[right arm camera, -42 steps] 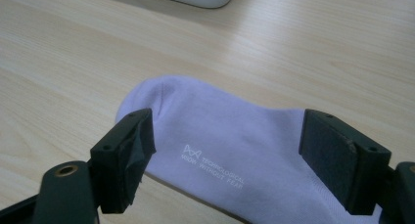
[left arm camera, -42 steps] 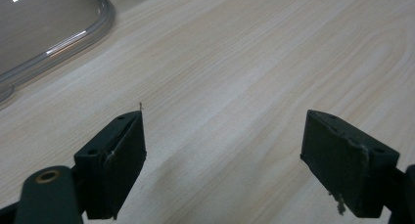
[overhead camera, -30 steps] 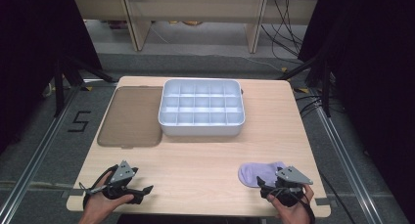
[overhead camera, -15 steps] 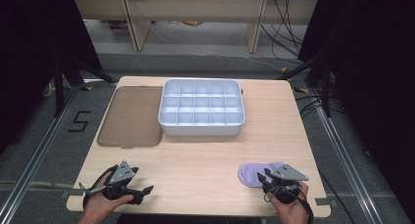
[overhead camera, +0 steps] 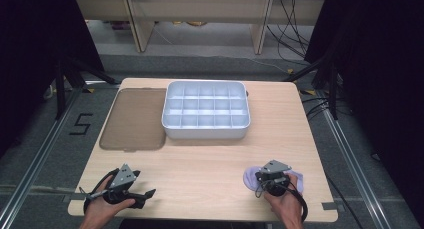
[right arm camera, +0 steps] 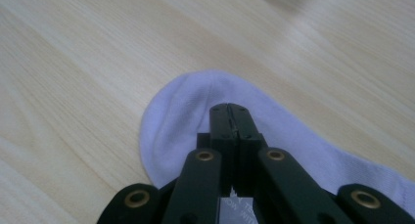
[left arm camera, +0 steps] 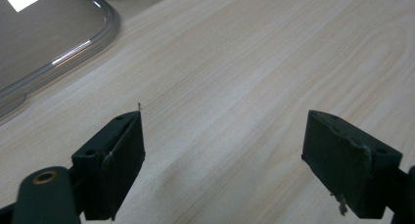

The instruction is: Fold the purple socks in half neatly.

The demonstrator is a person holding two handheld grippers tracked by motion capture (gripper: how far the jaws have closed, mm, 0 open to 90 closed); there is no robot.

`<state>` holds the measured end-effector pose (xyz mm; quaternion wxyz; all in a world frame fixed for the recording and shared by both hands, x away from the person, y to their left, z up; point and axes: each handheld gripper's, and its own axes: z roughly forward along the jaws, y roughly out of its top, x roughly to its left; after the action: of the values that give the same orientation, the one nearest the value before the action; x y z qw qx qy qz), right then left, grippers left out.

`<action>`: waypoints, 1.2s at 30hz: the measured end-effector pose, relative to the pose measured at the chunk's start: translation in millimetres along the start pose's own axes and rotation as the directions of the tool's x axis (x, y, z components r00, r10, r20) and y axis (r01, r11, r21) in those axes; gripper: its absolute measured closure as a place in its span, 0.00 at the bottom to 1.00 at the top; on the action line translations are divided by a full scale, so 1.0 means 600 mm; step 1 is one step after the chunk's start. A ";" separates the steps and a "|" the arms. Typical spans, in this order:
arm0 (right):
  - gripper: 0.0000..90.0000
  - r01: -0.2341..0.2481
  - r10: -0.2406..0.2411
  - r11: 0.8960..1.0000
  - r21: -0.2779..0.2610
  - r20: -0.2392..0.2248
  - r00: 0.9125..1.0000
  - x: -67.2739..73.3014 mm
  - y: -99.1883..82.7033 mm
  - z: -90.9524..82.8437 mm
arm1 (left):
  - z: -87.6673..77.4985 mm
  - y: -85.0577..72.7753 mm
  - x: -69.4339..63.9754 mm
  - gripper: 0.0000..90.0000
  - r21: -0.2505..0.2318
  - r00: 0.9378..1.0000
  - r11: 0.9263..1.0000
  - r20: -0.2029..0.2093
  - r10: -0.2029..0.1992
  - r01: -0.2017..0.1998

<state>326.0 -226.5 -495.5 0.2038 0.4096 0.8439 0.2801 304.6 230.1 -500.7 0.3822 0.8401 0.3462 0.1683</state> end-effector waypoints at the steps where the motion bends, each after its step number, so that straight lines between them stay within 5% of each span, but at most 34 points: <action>1: 1.00 0.000 0.000 1.000 0.000 0.000 1.000 0.000 0.000 0.000 | -0.001 0.000 0.000 0.17 0.001 1.000 1.000 0.007 -0.001 0.001; 7: 1.00 0.018 -0.018 1.000 0.012 -0.033 0.999 0.013 0.003 0.010 | -0.002 -0.001 0.003 0.18 0.005 1.000 1.000 -0.005 -0.010 0.010; 18: 1.00 0.088 -0.088 0.996 -0.005 -0.063 0.994 0.082 0.046 0.039 | -0.003 -0.003 0.009 0.22 0.004 0.999 0.999 -0.008 -0.041 0.041; 23: 1.00 0.110 -0.111 0.994 -0.015 -0.101 0.989 0.119 0.076 0.061 | -0.003 -0.001 0.007 0.21 0.012 1.000 1.000 -0.002 -0.007 0.007; 31: 1.00 0.133 -0.137 0.990 -0.038 -0.149 0.979 0.162 0.108 0.086 | -0.002 -0.003 0.012 0.18 -0.006 0.999 0.999 0.012 -0.051 0.051; 36: 1.00 0.146 -0.154 0.988 -0.057 -0.185 0.971 0.196 0.129 0.102 | -0.001 -0.001 0.007 0.21 0.015 1.000 1.000 0.009 0.005 -0.006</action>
<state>337.4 -73.6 -505.6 0.1522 0.3118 0.8818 0.3195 306.9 233.7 -500.8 0.3771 0.8445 0.3434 0.1632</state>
